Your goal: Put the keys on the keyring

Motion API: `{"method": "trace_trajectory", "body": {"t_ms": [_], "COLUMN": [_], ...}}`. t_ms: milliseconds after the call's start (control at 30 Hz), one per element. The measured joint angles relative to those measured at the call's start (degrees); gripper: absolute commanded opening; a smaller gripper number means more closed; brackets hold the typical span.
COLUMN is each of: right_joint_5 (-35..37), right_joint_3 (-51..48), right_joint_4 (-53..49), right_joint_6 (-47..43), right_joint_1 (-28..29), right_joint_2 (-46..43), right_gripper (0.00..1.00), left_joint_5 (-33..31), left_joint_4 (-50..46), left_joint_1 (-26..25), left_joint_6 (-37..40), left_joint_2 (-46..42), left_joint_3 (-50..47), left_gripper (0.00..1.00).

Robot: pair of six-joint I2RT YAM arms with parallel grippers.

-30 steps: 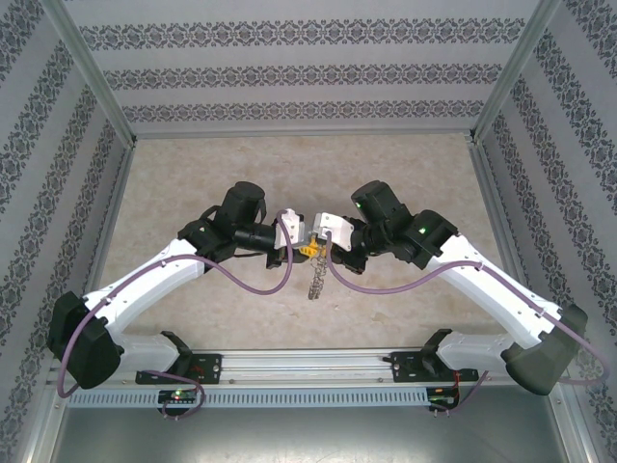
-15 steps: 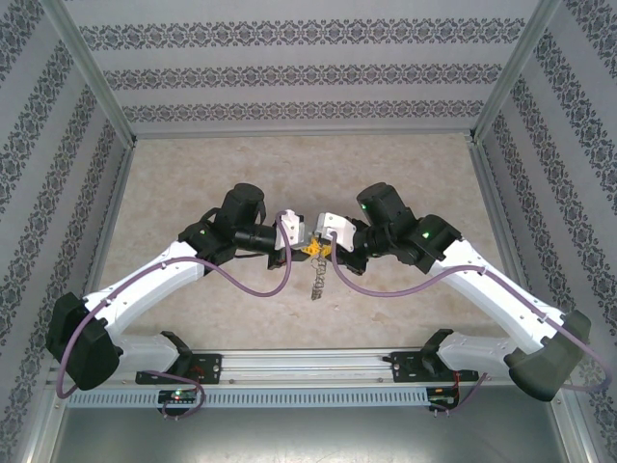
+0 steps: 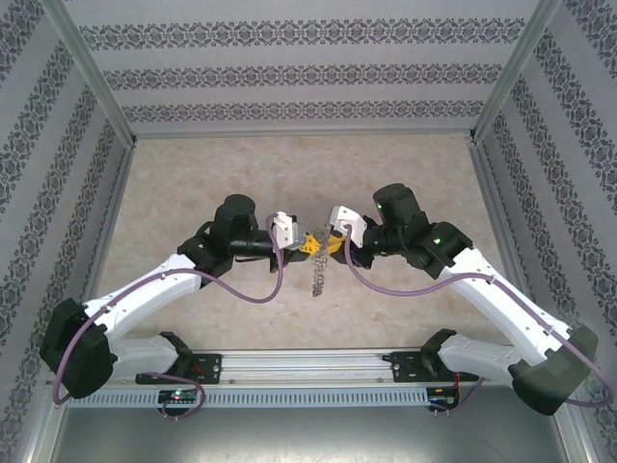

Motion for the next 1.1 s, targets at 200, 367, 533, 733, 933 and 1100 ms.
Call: {"method": "trace_trajectory", "body": {"t_ms": [200,367,533,733,933,1100], "right_joint_5": [-3.61,-7.48,-10.36,-10.56,-6.56,-4.96], "right_joint_3": [-1.33,-1.81,-2.69,-2.82,-3.04,-3.02], "right_joint_4": [2.40,4.00,4.94,5.53,6.21,6.64], "right_joint_6": [3.26,4.90,6.14,7.06,4.81,2.47], "right_joint_1": [-1.40,-2.71,-3.96,-4.22,-4.17,-3.67], "right_joint_2": [0.50,2.19,2.58,2.49,-1.66,-2.47], "right_gripper": [0.20,0.07,0.08,0.22,0.31,0.29], "left_joint_5": [-0.15,-0.52,-0.87,-0.94,-0.90,-0.70], "left_joint_4": [6.05,9.11,11.58,15.45,16.02,15.96], "left_joint_1": [0.02,0.02,0.04,0.02,0.02,0.02], "left_joint_6": [-4.57,-7.02,-8.98,-10.88,-11.04,-11.02], "left_joint_2": [0.00,-0.09,-0.09,-0.09,-0.09,-0.09], "left_joint_3": [-2.19,-2.99,-4.07,-4.85,-4.85,-4.85], "left_gripper": [0.00,0.00,0.00,0.00,0.00,0.00]}}
